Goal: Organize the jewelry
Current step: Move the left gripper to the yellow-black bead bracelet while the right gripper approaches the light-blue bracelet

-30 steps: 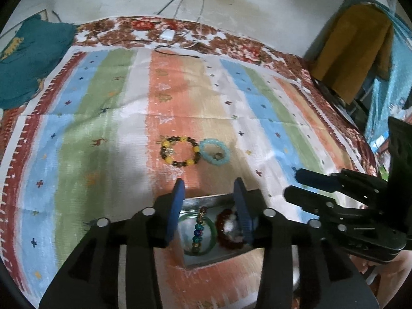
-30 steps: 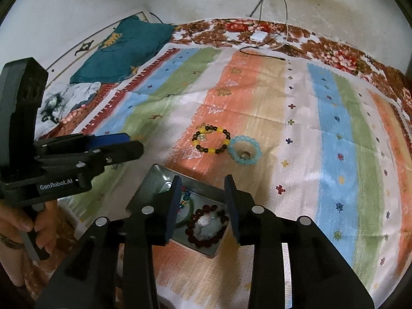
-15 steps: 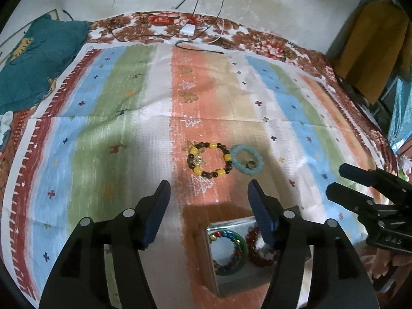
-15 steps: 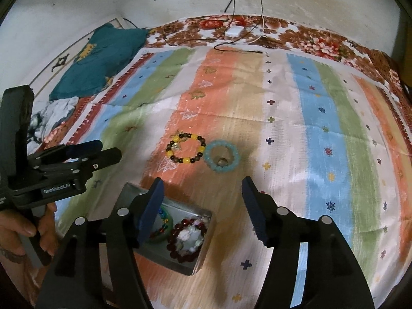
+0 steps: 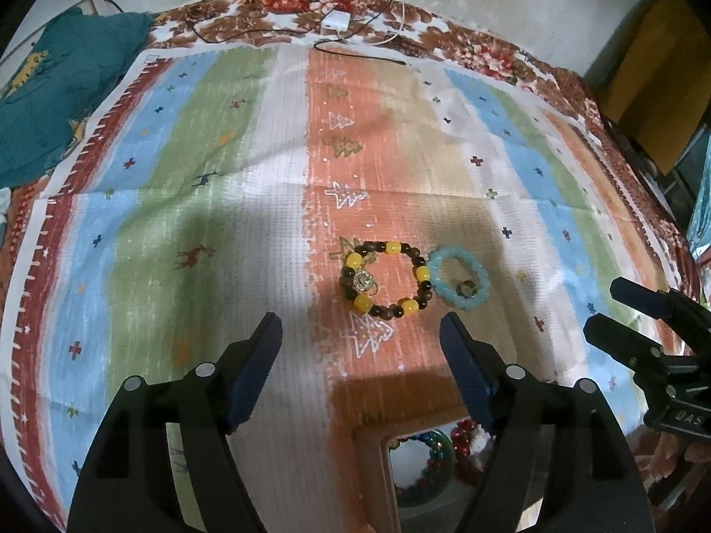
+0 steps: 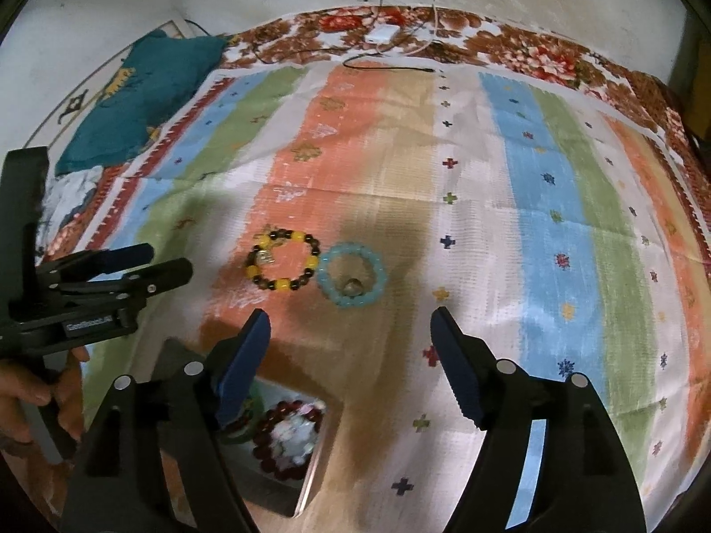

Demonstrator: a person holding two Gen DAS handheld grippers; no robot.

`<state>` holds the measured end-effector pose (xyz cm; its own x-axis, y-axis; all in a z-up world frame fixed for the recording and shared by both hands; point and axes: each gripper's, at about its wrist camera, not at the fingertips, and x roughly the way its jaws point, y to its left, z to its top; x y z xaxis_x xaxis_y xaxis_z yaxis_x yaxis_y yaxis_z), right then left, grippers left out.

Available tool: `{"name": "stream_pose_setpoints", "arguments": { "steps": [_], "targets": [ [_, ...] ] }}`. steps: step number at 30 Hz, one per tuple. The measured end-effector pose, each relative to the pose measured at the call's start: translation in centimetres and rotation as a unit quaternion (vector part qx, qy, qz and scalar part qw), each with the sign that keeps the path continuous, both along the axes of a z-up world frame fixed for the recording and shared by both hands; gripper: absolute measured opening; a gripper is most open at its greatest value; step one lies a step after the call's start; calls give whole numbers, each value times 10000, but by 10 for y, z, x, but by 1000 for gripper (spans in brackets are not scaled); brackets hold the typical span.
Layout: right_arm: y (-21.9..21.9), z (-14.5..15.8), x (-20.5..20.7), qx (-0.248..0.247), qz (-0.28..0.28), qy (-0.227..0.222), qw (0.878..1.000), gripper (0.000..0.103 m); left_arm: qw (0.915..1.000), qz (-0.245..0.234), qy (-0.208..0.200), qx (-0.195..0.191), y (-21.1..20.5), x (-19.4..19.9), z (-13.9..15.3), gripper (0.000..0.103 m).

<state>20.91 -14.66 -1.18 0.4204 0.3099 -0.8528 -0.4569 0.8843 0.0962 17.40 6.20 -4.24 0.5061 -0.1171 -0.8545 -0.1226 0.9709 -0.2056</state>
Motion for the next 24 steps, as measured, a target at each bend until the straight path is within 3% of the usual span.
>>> {"name": "stream_pose_setpoints", "arguments": {
  "steps": [24],
  "targets": [
    [12,-38,49,-128,-228,405,9988,75,9990,-44,411,-146,13,52,-41,76]
  ]
}}
